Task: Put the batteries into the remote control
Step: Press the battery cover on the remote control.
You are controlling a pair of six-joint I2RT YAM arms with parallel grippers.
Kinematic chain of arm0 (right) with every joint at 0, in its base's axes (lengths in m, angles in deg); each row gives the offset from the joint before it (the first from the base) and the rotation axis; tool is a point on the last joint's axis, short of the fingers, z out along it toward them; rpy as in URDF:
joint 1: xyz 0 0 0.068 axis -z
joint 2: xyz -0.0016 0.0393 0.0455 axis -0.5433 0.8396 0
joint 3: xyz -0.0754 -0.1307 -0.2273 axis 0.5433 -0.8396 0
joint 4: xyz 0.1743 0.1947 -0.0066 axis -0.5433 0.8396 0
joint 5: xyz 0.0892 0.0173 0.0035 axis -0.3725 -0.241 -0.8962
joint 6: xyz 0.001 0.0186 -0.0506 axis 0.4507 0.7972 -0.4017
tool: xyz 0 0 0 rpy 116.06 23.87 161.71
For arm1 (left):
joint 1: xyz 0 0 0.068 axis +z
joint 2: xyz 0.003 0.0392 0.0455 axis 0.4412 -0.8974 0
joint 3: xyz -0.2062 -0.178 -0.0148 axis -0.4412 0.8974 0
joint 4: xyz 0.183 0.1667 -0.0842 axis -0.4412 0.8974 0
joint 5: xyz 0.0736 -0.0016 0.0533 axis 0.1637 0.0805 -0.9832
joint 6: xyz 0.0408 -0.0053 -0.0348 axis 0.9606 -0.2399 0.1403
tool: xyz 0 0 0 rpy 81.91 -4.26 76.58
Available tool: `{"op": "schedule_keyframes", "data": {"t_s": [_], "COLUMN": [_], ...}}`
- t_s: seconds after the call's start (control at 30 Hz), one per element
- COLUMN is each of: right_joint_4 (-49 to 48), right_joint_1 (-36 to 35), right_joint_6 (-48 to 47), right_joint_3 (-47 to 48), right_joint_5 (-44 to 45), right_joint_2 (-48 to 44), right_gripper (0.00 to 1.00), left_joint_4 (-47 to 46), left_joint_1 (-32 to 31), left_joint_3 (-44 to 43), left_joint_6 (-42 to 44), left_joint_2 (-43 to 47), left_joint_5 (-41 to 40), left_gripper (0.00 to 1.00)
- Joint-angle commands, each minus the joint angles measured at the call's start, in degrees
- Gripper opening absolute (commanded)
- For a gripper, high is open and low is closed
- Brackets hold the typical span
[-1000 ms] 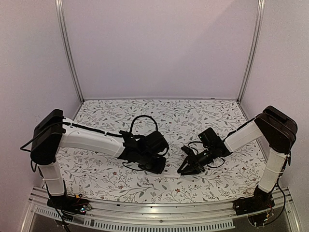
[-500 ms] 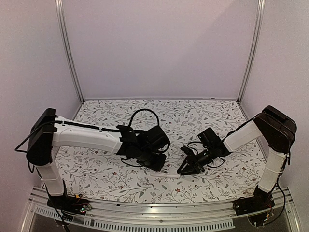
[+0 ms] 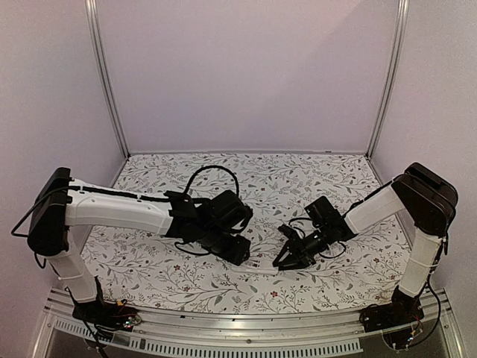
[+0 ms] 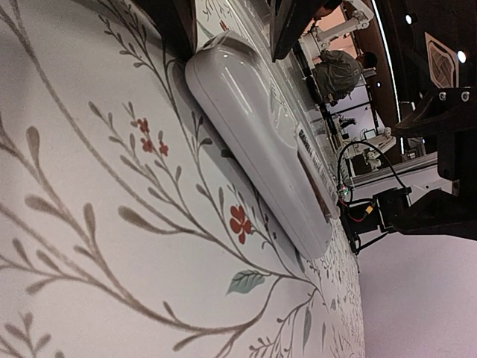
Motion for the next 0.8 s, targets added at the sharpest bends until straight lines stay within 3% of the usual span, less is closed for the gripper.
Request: {"op": "schedule_keyframes", "data": {"t_s": [0.0, 0.1, 0.2, 0.5, 0.77], "right_joint_4": [2.09, 2.26, 2.36, 2.45, 2.53], "right_joint_1": [0.03, 0.05, 0.12, 0.08, 0.03], "right_joint_6": [-0.76, -0.96, -1.04, -1.22, -1.37], "right_joint_3": [0.54, 0.61, 0.71, 0.89, 0.89], "right_joint_5": [1.66, 1.59, 1.50, 1.41, 1.32], "right_joint_2": [1.07, 1.13, 1.14, 1.19, 1.06], "right_gripper": [0.34, 0.34, 0.34, 0.34, 0.34], "left_joint_4": [-1.48, -0.97, 0.11, -7.21, -4.10], "left_joint_1": [-0.55, -0.99, -0.92, 1.20, 2.81], "left_joint_3": [-0.34, -0.44, -1.31, 0.49, -2.47], "left_joint_6": [7.16, 14.85, 23.18, 41.32, 48.90], "left_joint_2": [0.15, 0.06, -0.27, -1.14, -6.21], "left_joint_5": [0.37, 1.09, 1.13, 12.40, 16.44], "left_gripper": [0.64, 0.77, 0.80, 0.76, 0.72]}}
